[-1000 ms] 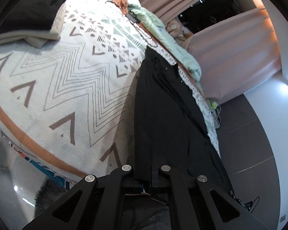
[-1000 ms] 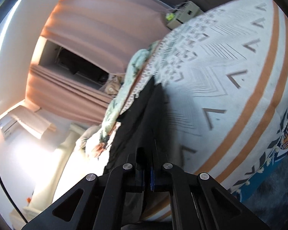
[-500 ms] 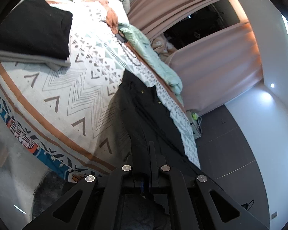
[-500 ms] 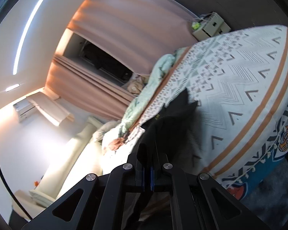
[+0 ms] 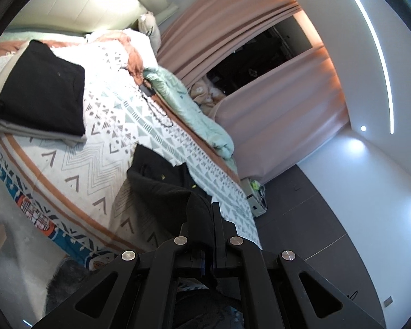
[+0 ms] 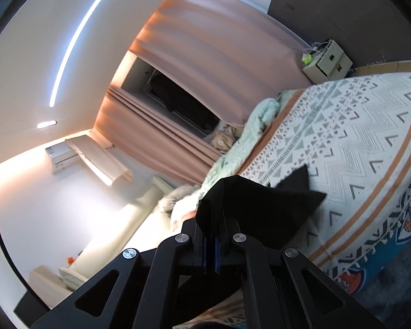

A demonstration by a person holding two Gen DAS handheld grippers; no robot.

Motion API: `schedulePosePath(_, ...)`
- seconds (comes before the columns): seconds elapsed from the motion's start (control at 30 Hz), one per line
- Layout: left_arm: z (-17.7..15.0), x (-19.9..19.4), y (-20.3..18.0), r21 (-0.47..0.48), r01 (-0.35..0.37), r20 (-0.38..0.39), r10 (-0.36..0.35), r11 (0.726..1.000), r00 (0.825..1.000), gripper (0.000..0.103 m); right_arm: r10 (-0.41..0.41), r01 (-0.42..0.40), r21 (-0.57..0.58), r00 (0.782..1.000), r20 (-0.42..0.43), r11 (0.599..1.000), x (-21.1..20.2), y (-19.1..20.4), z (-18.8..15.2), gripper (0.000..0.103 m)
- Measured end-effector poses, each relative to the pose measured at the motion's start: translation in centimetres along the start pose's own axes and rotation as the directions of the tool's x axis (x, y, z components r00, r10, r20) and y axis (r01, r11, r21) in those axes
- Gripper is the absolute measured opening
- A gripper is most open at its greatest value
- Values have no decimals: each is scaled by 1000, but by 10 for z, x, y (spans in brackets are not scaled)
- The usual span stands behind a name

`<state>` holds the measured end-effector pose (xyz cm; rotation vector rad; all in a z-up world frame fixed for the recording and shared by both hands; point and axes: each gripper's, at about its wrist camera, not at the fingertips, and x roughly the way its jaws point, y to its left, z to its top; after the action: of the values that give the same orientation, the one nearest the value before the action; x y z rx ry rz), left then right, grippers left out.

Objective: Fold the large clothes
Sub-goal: 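Lift the held hem up and carry it over the jacket body with both tools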

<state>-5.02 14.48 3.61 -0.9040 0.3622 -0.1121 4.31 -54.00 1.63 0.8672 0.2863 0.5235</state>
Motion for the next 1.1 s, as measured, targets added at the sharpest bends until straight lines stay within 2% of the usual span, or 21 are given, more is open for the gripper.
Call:
schedulePosePath(0.2,26,16,-18,24,5,24,-6,1000,1000,2,-11,11,-9,1000,16,1000,27,7,23,5)
schedulePosePath(0.6,107,118,-44,55,-46,54,43,997,998,2,-63,63,1,996,55,998,142,9,81,5)
schedulePosePath(0.87,148,202,-33,55,-139,55,136,989,989,2,-132,133,-27,991,37,991,238,-9,106,5)
schedulePosePath(1.1,173,284,-4,46,-207,17,206,977,978,2,-201,201,-13,980,-8,979,318,-42,117,5)
